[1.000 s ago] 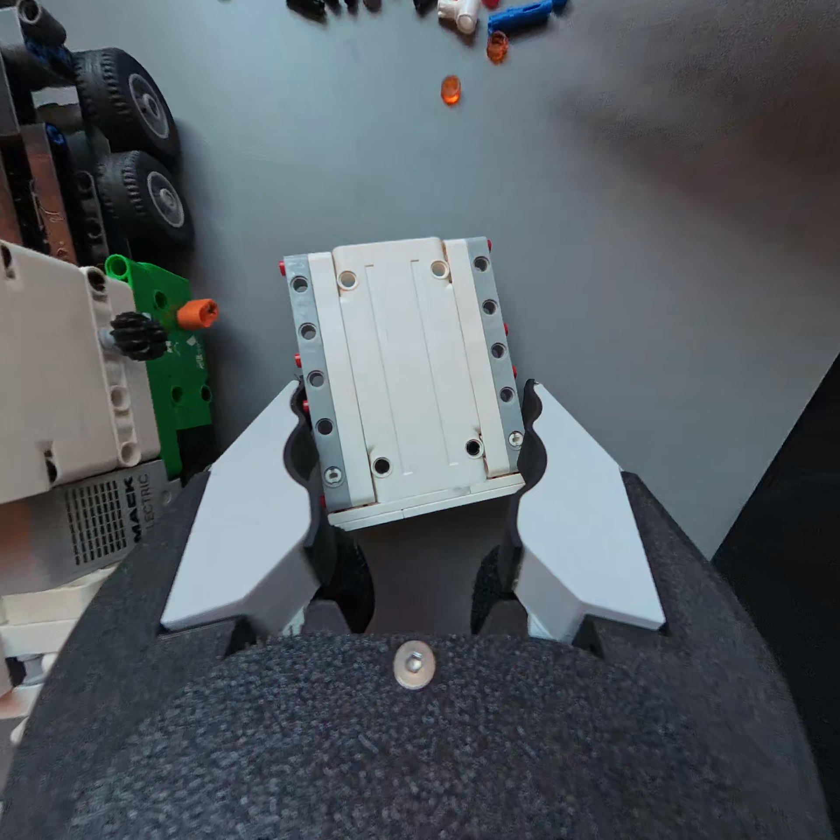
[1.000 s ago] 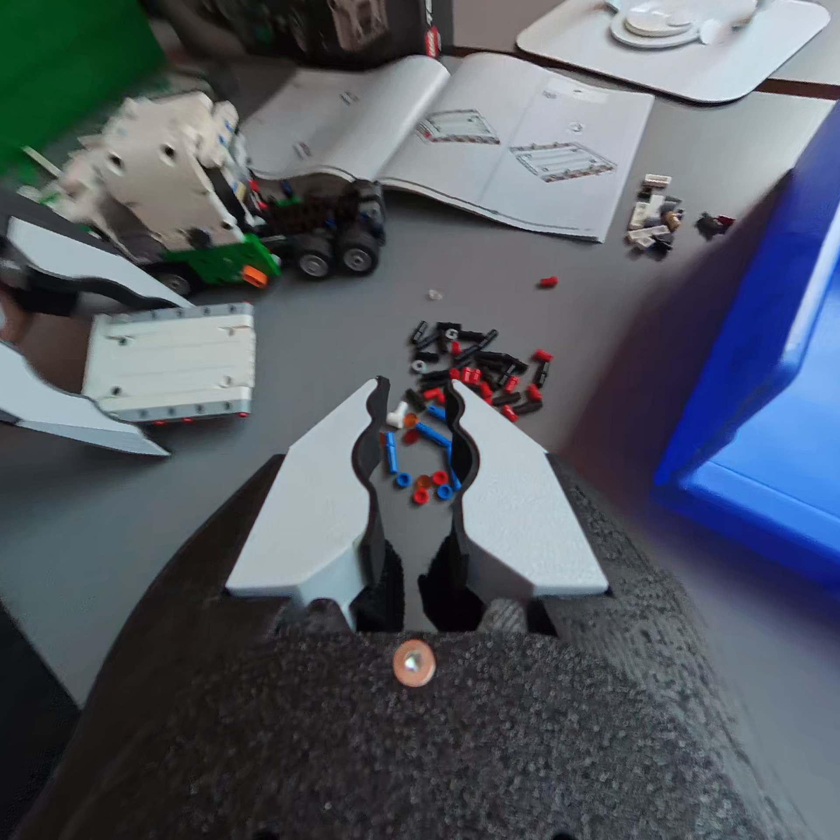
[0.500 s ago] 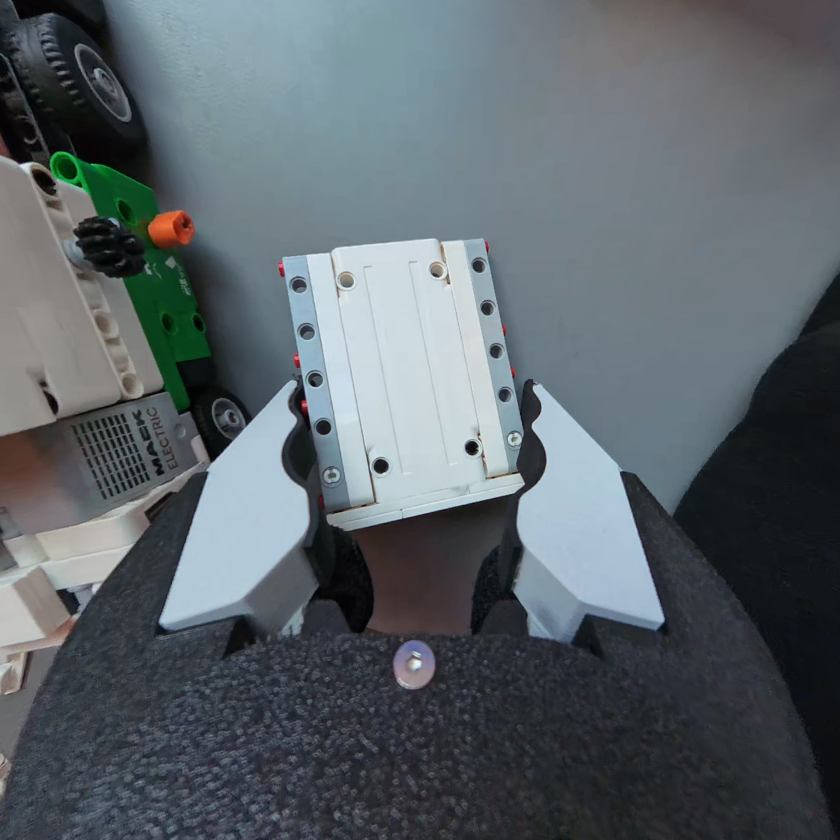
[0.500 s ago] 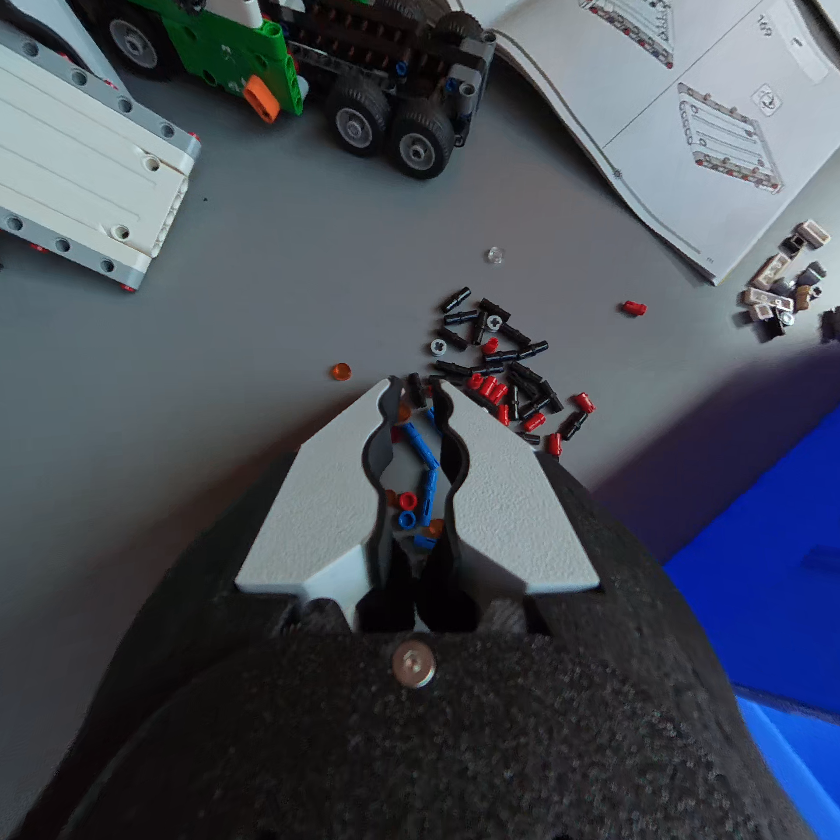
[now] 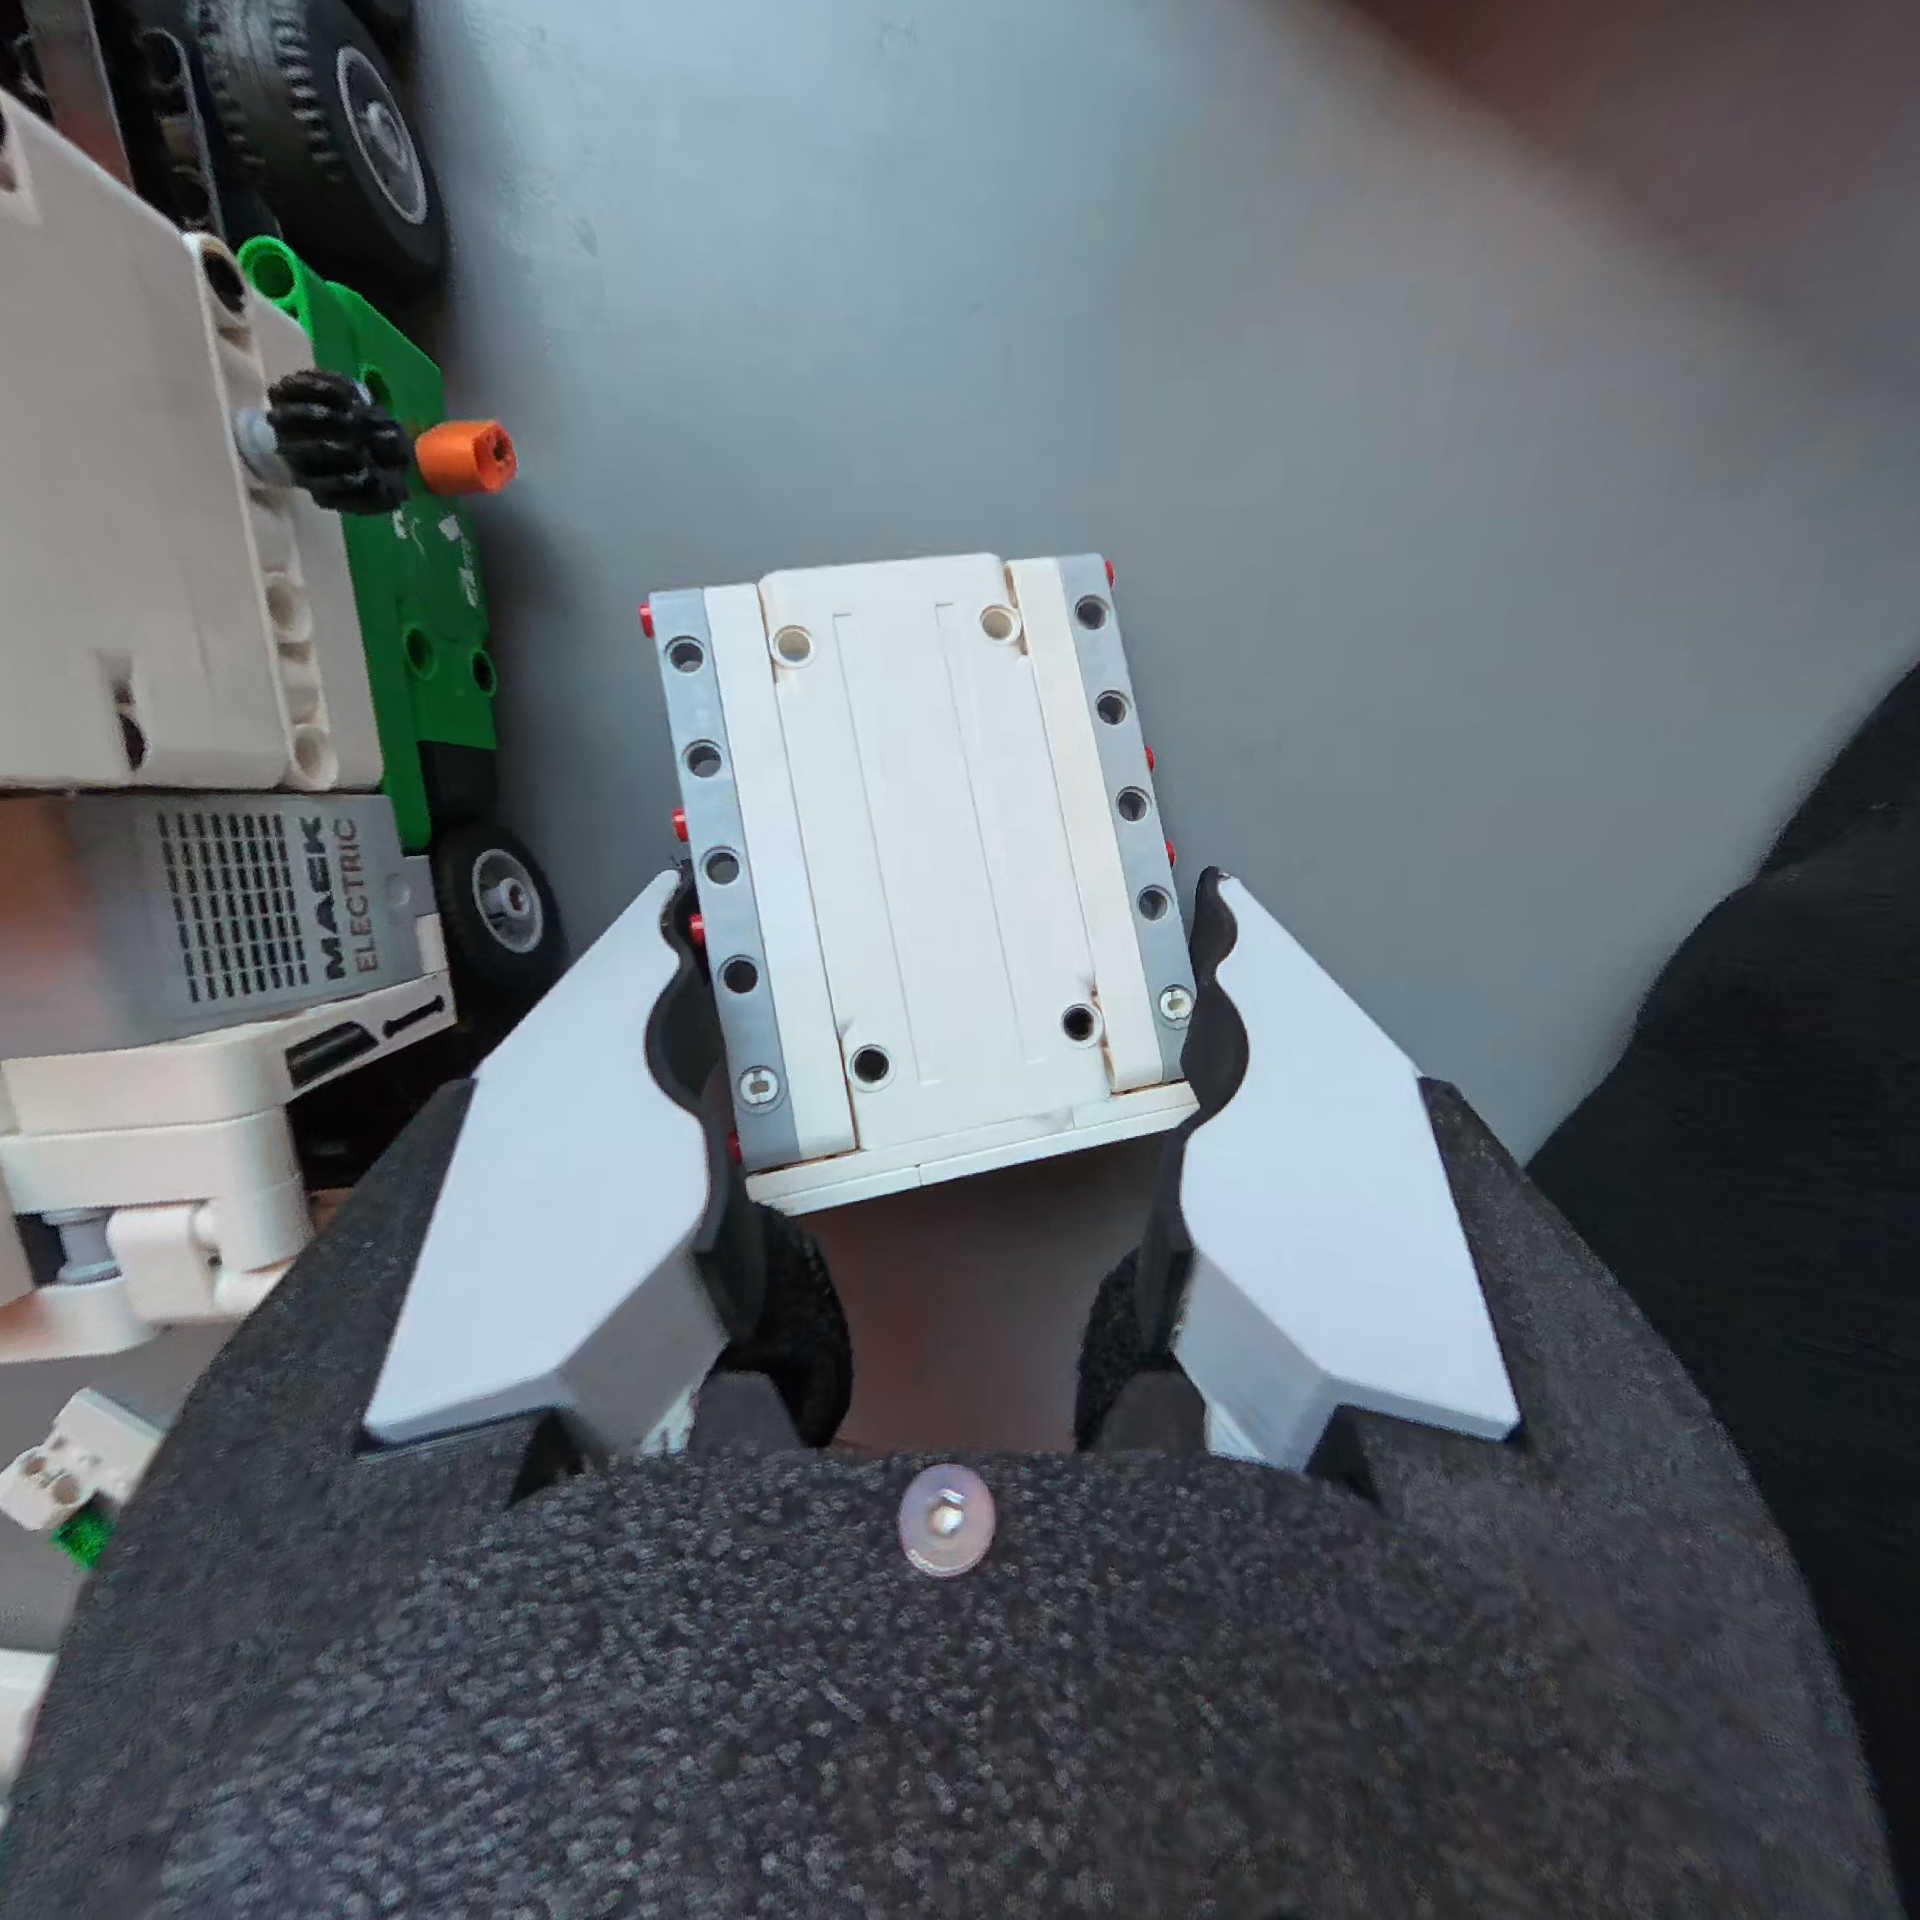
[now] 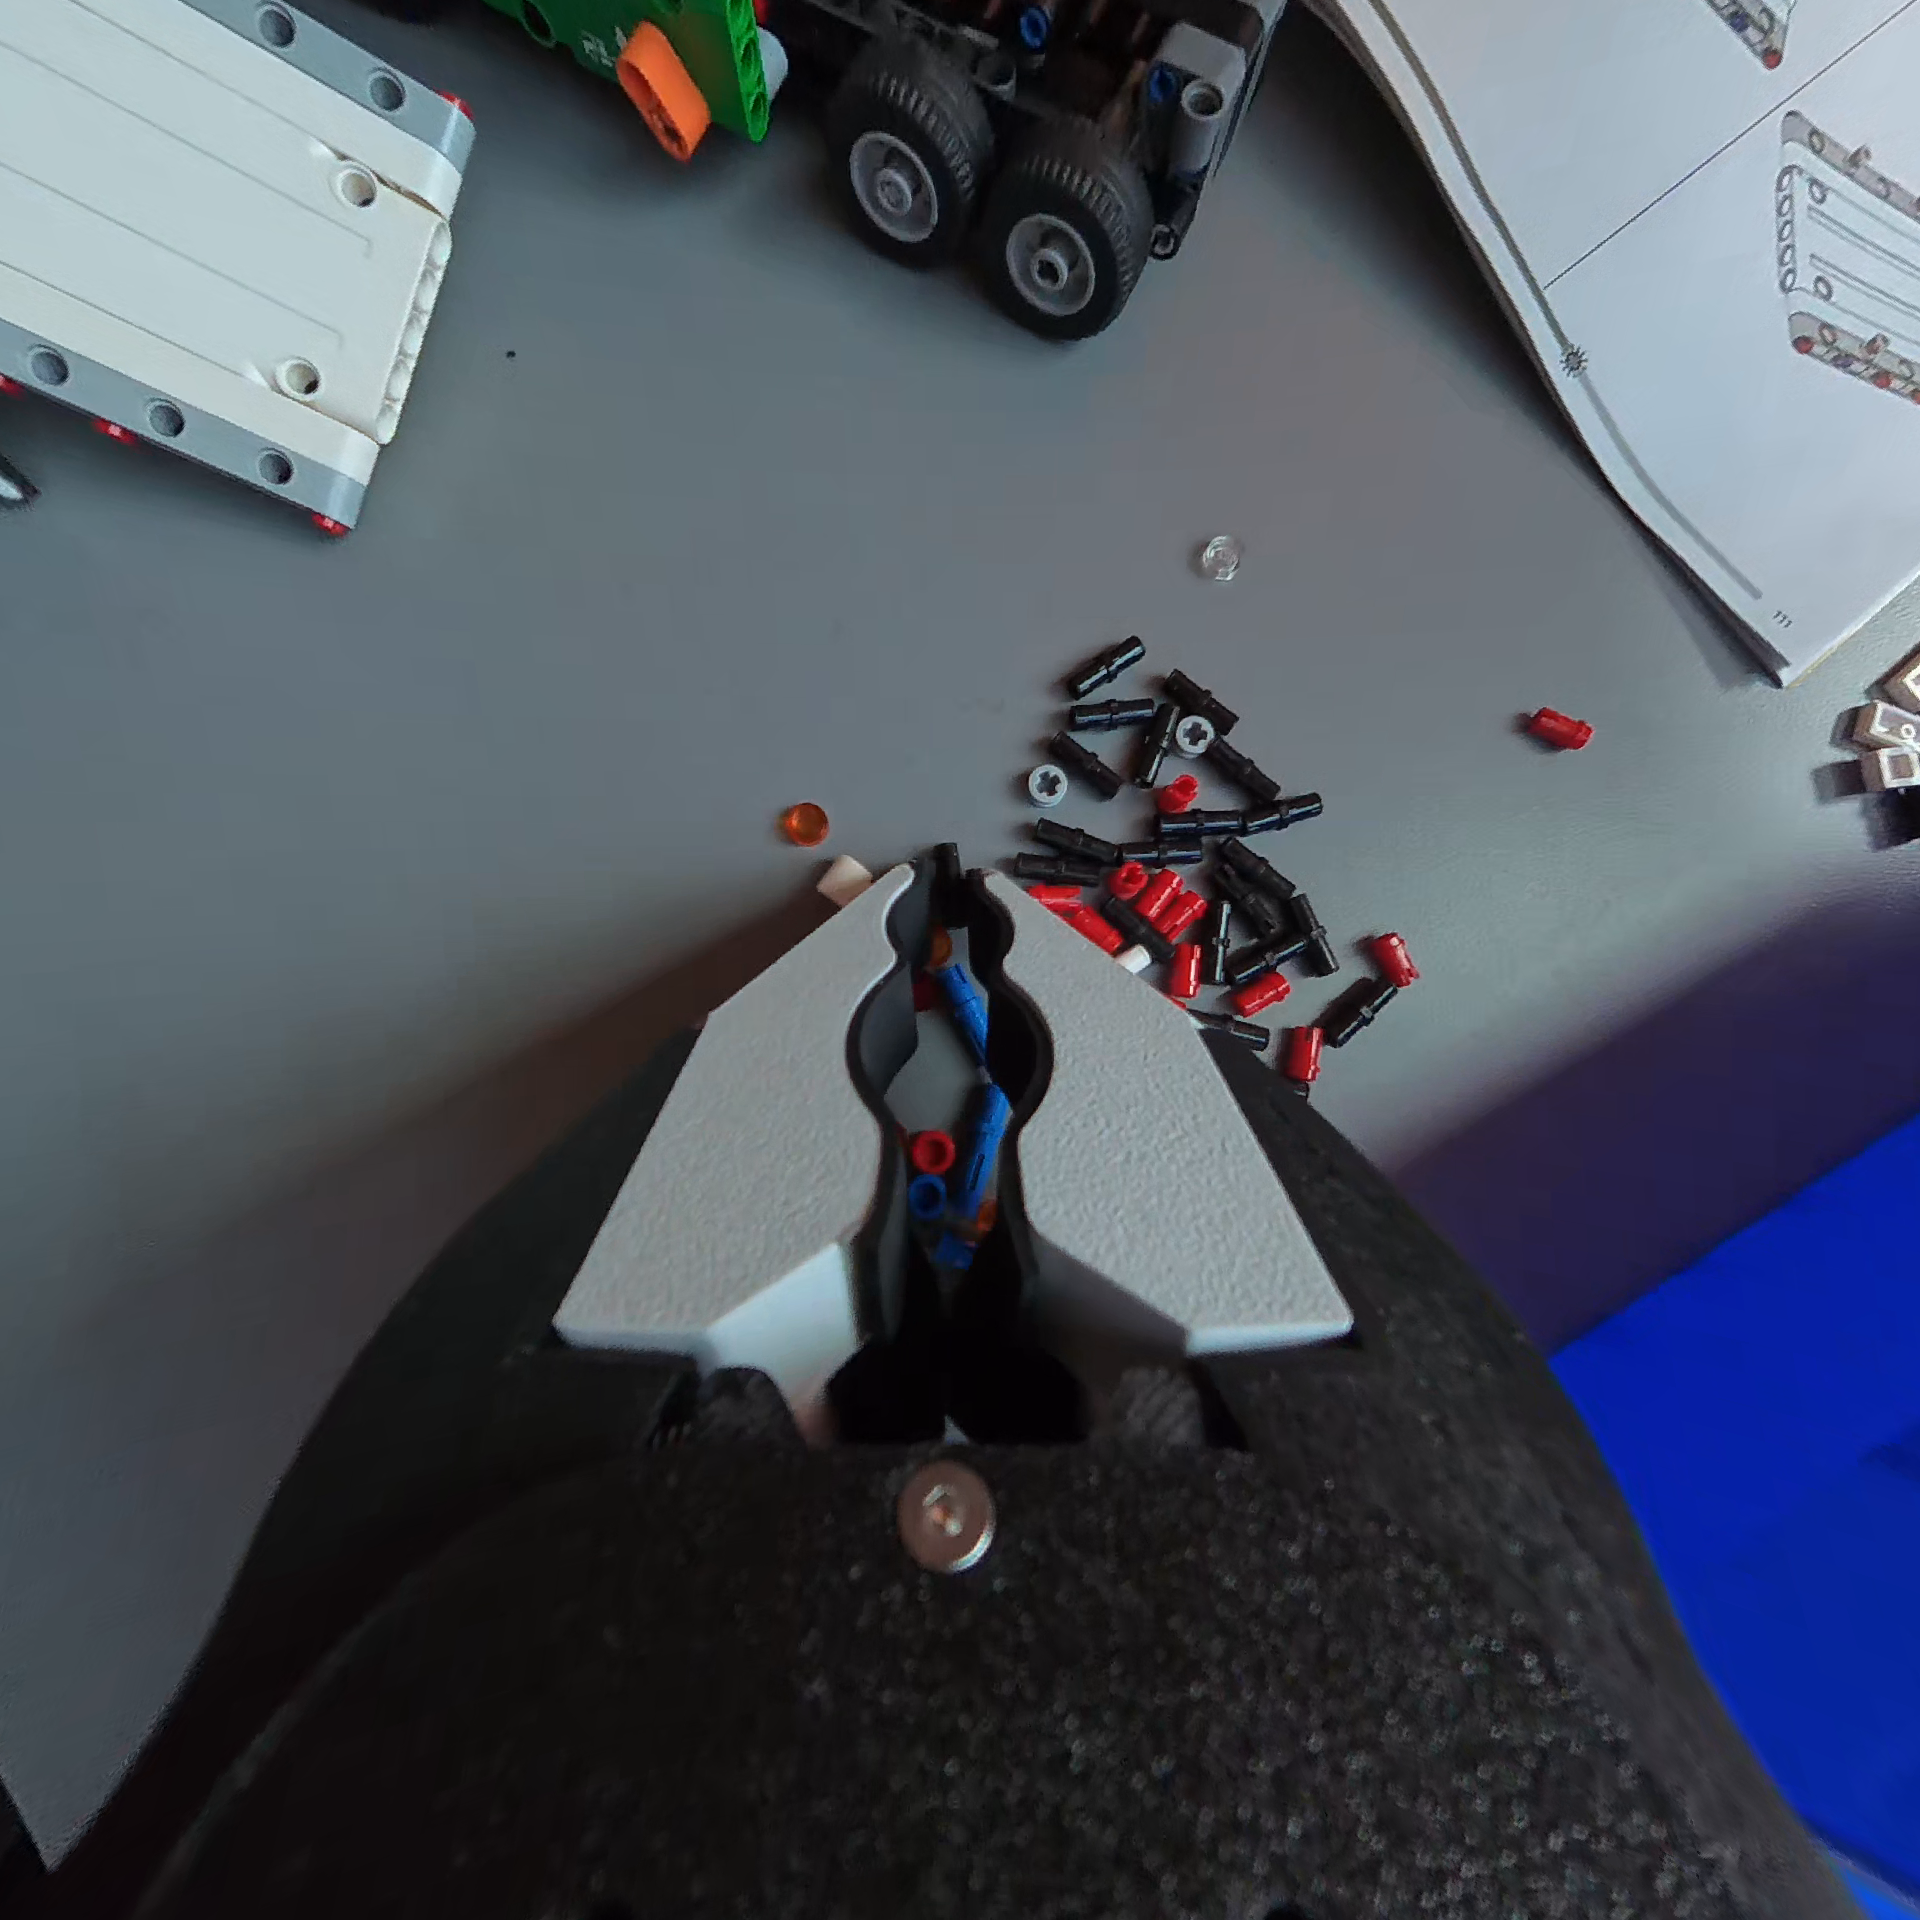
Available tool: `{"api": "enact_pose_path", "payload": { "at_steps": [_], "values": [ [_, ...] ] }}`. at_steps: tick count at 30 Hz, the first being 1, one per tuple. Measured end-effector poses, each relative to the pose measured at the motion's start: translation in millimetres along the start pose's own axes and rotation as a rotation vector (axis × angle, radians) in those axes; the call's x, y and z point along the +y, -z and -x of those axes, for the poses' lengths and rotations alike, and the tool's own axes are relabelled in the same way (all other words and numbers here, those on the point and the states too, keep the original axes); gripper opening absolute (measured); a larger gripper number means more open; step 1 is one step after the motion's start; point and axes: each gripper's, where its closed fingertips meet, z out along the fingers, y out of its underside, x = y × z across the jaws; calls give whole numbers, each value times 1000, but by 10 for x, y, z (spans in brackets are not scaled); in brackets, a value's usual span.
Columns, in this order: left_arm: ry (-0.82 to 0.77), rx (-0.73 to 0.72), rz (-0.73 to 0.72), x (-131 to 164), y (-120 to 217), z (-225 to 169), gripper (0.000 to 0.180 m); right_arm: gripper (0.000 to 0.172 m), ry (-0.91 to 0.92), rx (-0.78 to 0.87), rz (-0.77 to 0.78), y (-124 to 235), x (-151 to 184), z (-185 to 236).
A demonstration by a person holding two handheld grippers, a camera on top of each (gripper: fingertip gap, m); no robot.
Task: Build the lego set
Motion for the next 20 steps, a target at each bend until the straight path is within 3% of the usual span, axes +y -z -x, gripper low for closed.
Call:
{"api": "enact_pose_path", "payload": {
  "at_steps": [1,4,7,11,17,20],
  "values": [
    [7,9,-22,-38,-4,-21,91,4,1,3,4,-2,-1,-9],
    [8,21,-61,-112,-32,-65,91,4,-5,21,-55,74,-134,0],
    [-40,2,-35,-84,-56,-77,91,4,-42,-189,-169,182,-411,510],
    [-74,-2,-25,-71,-48,-94,91,4,52,-256,-58,-38,-228,981],
    [-109,-18,-32,-72,-38,-127,91,4,42,-228,-44,-111,-229,1017],
    [-152,-60,-65,-110,-23,-108,91,15,-1,-258,-69,-70,-267,1001]
  ]
}}
